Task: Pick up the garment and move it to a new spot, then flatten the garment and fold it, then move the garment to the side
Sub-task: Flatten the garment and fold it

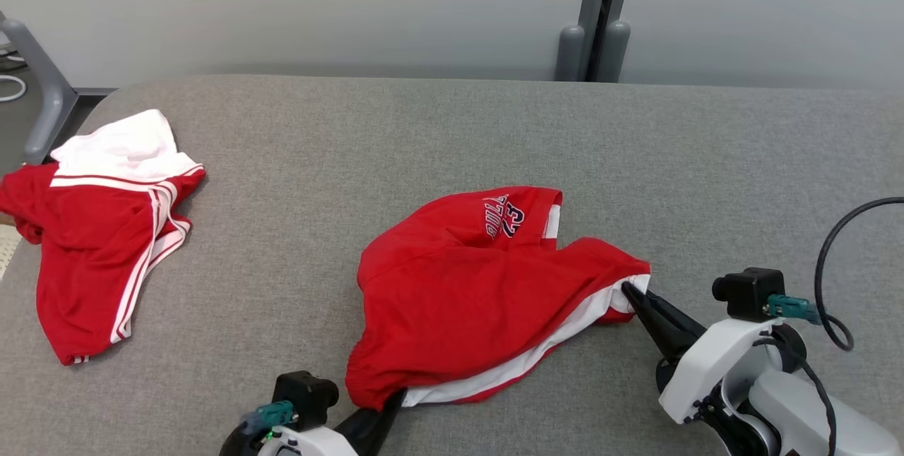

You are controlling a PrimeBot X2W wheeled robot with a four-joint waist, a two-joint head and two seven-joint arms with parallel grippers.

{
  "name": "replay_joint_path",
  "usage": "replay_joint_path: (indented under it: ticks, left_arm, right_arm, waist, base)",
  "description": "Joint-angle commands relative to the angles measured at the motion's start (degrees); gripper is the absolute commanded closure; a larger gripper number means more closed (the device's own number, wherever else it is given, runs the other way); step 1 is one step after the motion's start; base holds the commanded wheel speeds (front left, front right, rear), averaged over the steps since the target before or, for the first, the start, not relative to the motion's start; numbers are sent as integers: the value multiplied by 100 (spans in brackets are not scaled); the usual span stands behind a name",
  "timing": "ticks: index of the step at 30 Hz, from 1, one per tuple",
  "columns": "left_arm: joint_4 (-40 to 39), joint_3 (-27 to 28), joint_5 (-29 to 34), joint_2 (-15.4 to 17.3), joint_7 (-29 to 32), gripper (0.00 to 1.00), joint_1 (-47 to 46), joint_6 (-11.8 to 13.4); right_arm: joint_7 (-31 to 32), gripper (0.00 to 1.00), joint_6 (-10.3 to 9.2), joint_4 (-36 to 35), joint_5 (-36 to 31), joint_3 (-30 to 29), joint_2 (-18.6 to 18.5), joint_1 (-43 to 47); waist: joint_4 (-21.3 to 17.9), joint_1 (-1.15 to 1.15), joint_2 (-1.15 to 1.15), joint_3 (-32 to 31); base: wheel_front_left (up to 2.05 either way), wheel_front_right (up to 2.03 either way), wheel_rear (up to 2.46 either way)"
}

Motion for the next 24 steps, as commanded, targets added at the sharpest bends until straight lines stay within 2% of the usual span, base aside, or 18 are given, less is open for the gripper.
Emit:
replay_joint_path:
  ticks: [1,6,7,12,16,17,24]
  left_arm:
    - [-104,52,-136,57,48,100,101,-54]
    - [-866,143,-578,425,488,100,335,-143]
    - [-1232,191,-747,569,664,100,446,-159]
    - [-2183,244,-1202,1011,1194,100,761,-185]
    - [-2864,370,-1478,1408,1524,100,1010,-57]
    - [-2864,370,-1478,1408,1524,100,1010,-57]
    - [-4140,820,-2299,1982,1674,100,1615,-70]
  right_arm:
    - [-45,100,14,-91,55,5,-78,65]
    - [-51,100,14,-815,202,-163,-291,280]
    - [-51,100,14,-1144,283,-236,-422,450]
    - [-52,100,14,-1777,496,-388,-759,825]
    - [-52,100,14,-2382,683,-726,-990,1215]
    - [-52,100,14,-2382,683,-726,-990,1215]
    - [-46,100,14,-3522,710,-1687,-1273,2103]
  waist:
    - [7,0,0,-60]
    - [10,0,0,-201]
    - [-6,0,0,-257]
    - [-52,0,0,-369]
    - [-113,0,0,-426]
    - [-113,0,0,-426]
    - [-264,0,0,-542]
  base:
    - [0,0,0]
    - [0,0,0]
    - [0,0,0]
    - [0,0,0]
    - [0,0,0]
    - [0,0,0]
    - [0,0,0]
